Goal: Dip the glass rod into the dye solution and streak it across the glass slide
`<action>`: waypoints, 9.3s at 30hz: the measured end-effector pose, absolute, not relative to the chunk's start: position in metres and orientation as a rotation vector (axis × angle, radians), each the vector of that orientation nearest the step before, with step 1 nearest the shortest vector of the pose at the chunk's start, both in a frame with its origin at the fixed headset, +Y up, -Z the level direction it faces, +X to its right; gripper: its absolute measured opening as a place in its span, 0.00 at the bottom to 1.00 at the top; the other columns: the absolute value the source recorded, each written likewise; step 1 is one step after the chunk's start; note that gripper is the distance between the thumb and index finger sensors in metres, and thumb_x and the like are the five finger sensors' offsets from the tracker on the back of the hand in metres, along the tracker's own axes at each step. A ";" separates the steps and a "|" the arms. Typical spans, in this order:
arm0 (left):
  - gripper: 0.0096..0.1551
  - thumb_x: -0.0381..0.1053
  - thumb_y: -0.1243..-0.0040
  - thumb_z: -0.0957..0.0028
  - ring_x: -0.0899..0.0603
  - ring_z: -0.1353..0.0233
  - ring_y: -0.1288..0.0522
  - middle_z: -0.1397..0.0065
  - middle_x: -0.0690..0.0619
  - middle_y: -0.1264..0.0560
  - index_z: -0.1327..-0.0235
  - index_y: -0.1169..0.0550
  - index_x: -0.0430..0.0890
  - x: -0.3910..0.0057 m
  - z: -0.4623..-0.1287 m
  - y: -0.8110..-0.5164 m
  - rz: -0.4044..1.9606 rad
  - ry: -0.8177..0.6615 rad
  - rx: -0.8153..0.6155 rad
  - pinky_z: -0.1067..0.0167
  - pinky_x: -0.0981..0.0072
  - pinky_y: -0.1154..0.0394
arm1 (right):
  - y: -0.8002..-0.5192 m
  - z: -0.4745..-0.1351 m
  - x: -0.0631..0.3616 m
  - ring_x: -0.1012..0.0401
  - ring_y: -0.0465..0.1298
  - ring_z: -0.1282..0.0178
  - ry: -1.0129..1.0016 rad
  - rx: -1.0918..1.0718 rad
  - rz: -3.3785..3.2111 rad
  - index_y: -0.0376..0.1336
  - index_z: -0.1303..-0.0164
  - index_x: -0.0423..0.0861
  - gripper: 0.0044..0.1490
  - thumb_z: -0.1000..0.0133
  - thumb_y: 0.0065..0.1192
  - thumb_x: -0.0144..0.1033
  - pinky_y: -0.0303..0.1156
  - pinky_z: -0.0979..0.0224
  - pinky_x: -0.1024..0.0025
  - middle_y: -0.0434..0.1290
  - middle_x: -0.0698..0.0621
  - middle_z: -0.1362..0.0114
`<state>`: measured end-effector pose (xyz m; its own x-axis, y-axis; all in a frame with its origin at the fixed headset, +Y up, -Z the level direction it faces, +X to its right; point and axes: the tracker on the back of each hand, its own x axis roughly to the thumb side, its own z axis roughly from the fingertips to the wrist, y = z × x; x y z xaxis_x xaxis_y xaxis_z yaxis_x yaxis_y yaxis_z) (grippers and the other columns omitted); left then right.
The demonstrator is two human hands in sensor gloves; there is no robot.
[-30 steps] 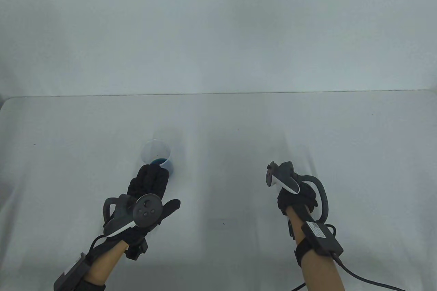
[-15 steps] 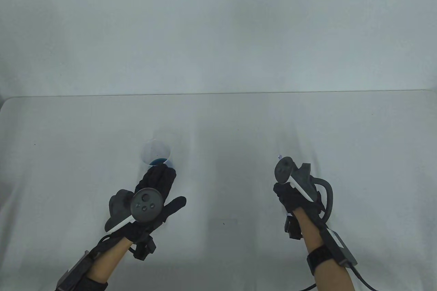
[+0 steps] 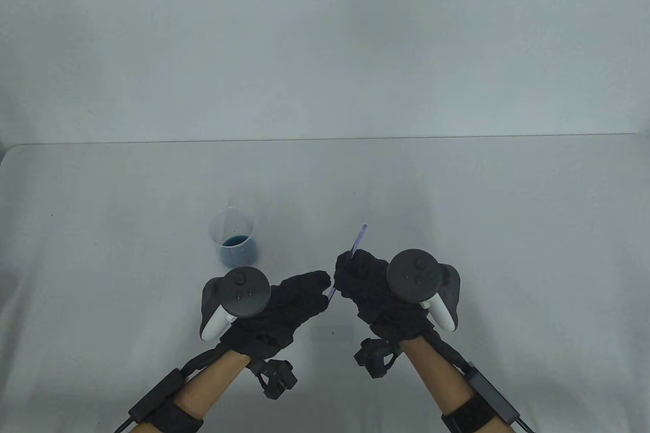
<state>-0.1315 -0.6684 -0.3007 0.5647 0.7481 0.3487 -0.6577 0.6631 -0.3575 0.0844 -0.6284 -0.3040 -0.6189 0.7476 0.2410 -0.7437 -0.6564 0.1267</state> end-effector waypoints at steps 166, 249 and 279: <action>0.24 0.56 0.42 0.45 0.50 0.50 0.16 0.47 0.58 0.17 0.39 0.19 0.51 -0.125 -0.308 -0.682 -0.223 -0.623 -0.025 0.40 0.54 0.20 | -0.758 -0.313 0.067 0.57 0.71 0.28 0.303 0.684 3.127 0.62 0.33 0.59 0.31 0.47 0.61 0.56 0.68 0.22 0.55 0.69 0.57 0.28; 0.24 0.59 0.39 0.48 0.53 0.54 0.15 0.50 0.60 0.16 0.42 0.18 0.51 -0.220 -0.418 -0.654 -0.541 -0.069 0.015 0.43 0.57 0.19 | -0.757 -0.313 0.068 0.57 0.70 0.27 0.315 0.659 3.111 0.61 0.34 0.60 0.31 0.47 0.61 0.56 0.67 0.22 0.53 0.68 0.58 0.27; 0.46 0.67 0.52 0.45 0.33 0.17 0.33 0.14 0.42 0.37 0.16 0.38 0.46 -0.215 -0.329 -0.603 -0.107 -0.273 0.173 0.26 0.35 0.34 | -0.650 -0.313 0.111 0.44 0.62 0.15 0.056 0.495 2.934 0.49 0.17 0.51 0.50 0.46 0.44 0.69 0.59 0.20 0.38 0.58 0.48 0.13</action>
<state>-0.2154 -0.6027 -0.3294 0.9573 -0.1282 0.2590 0.0814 0.9796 0.1838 0.1113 -0.6499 -0.3127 -0.9314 0.1687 0.3224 -0.1564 -0.9856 0.0641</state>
